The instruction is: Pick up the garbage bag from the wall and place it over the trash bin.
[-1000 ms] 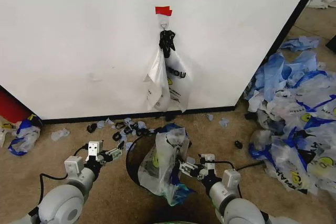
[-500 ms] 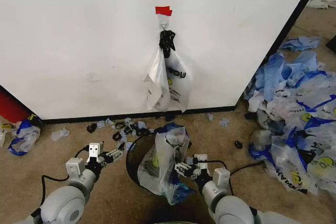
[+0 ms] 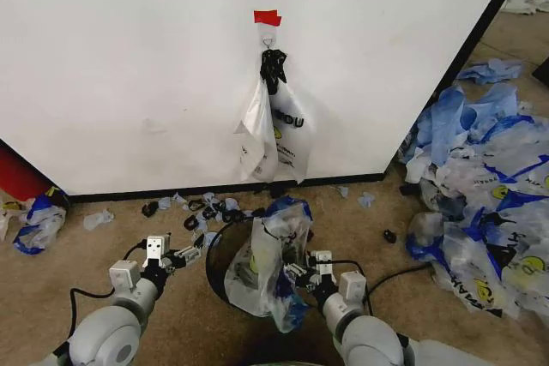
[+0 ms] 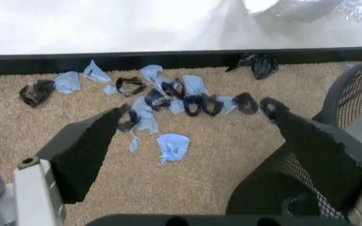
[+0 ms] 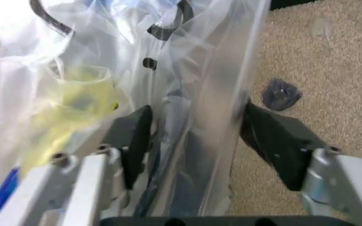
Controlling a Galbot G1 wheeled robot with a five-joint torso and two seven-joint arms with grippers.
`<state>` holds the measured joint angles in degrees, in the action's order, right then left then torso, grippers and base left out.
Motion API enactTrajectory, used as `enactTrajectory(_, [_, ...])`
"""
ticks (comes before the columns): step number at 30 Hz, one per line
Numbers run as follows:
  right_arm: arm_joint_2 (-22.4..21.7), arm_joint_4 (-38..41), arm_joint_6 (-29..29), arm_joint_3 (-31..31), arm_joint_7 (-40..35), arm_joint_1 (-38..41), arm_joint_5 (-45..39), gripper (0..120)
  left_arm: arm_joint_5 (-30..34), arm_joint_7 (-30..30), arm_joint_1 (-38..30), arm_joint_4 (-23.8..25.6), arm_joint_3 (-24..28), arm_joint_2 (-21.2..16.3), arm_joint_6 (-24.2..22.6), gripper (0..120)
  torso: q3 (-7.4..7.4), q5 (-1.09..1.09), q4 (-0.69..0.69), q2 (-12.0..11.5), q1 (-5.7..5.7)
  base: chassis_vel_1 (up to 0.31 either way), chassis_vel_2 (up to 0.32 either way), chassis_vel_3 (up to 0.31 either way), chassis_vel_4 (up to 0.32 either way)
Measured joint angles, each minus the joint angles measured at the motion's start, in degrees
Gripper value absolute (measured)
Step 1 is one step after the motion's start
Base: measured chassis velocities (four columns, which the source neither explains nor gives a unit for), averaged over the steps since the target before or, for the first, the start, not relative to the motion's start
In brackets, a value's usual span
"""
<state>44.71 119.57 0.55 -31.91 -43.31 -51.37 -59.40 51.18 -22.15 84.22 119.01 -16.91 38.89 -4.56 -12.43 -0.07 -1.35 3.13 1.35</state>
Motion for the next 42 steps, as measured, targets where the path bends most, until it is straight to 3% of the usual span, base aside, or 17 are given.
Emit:
enactTrajectory(15, [1.61,-0.42,0.16,-0.1,-0.04,-0.54,0.83,2,-0.16,0.11,-0.52,-0.11,0.51,-0.51,0.09,98,0.0,0.0,0.0,0.0,0.0,0.0,0.0,0.0,0.0])
enactTrajectory(29, [4.54,-1.89,1.04,1.01,-1.33,-1.3,2.55,0,0.01,0.85,-0.97,1.03,-1.23,-1.16,-0.28,98,0.0,-0.01,0.0,0.0,0.0,0.0,0.0,0.0,0.0])
enactTrajectory(33, [5.48,-2.71,1.43,2.51,-2.05,-1.28,3.59,0,2.18,1.0,-1.05,4.46,-3.3,-3.14,-1.37,98,0.0,-0.01,0.0,0.0,0.0,0.0,0.0,0.0,0.0])
enactTrajectory(36, [6.32,-3.72,1.88,3.46,-2.18,-1.16,4.64,0,8.41,0.14,-0.81,10.18,-5.7,-6.34,-3.2,98,-0.01,0.02,0.0,0.0,0.0,0.0,0.0,0.0,0.0])
enactTrajectory(40, [7.74,-4.88,2.26,4.67,-2.33,-0.94,5.38,0,21.28,-2.77,-0.53,19.53,-7.2,-10.59,-5.68,98,0.0,0.03,0.0,0.0,0.0,0.0,0.0,0.0,0.0])
enactTrajectory(42, [8.01,-5.12,2.34,4.84,-2.36,-0.89,5.57,0,23.61,-3.26,-0.49,21.24,-6.86,-11.36,-6.17,98,0.0,0.02,0.0,0.0,0.0,0.0,0.0,0.0,0.0])
